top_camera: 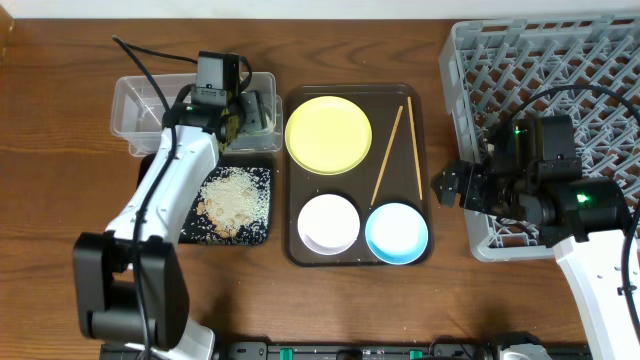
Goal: Sort waste into correct bins and load items into the dishwasher rack
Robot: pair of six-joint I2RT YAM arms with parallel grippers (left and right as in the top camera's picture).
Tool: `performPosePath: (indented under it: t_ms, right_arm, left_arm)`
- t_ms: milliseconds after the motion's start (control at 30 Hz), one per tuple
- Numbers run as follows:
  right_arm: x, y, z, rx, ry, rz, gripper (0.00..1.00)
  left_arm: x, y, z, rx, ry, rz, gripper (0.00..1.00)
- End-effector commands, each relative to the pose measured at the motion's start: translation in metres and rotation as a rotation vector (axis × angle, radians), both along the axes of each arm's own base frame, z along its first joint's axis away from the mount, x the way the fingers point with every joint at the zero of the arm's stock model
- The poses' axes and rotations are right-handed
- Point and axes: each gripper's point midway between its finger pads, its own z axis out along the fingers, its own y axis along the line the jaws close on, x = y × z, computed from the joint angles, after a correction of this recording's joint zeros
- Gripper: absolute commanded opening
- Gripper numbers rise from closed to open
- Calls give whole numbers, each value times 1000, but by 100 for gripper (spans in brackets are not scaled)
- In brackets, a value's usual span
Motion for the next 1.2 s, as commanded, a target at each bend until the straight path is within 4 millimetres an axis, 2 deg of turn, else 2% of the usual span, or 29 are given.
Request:
performPosePath:
  t_ms: [0, 100, 333, 400, 500, 600, 767, 933, 1067, 1167]
  right_arm:
    - [5, -2, 6, -29, -31, -11, 99]
    - [10, -10, 6, -71, -51, -35, 99]
    - [16, -13, 8, -79, -71, -54, 99]
    - [16, -13, 8, -79, -73, -55, 99]
    - [16, -13, 8, -80, -71, -55, 99]
    - [16, -13, 8, -80, -71, -55, 99]
    - [16, -13, 8, -80, -71, -55, 99]
    - [16, -13, 8, -80, -71, -55, 99]
    - [16, -13, 8, -80, -71, -55, 99]
    - [16, -13, 8, -80, -71, -55, 99]
  left_arm:
    - [-13, -31, 52, -104, -83, -134, 71]
    - [-38, -43, 84, -144, -113, -185, 72]
    - [-111, -52, 146, -156, -179, -252, 77]
    - [-130, -51, 158, -159, -196, -264, 77]
    - [-154, -48, 172, -164, -220, -274, 83]
    - [-170, -44, 180, -166, -235, -275, 85]
    - [-180, -41, 192, -171, -278, -277, 86]
    - [-184, -39, 185, -162, -245, -273, 87]
    - [-180, -23, 181, -84, -248, -219, 88]
    - [-178, -19, 187, -19, -309, -258, 88]
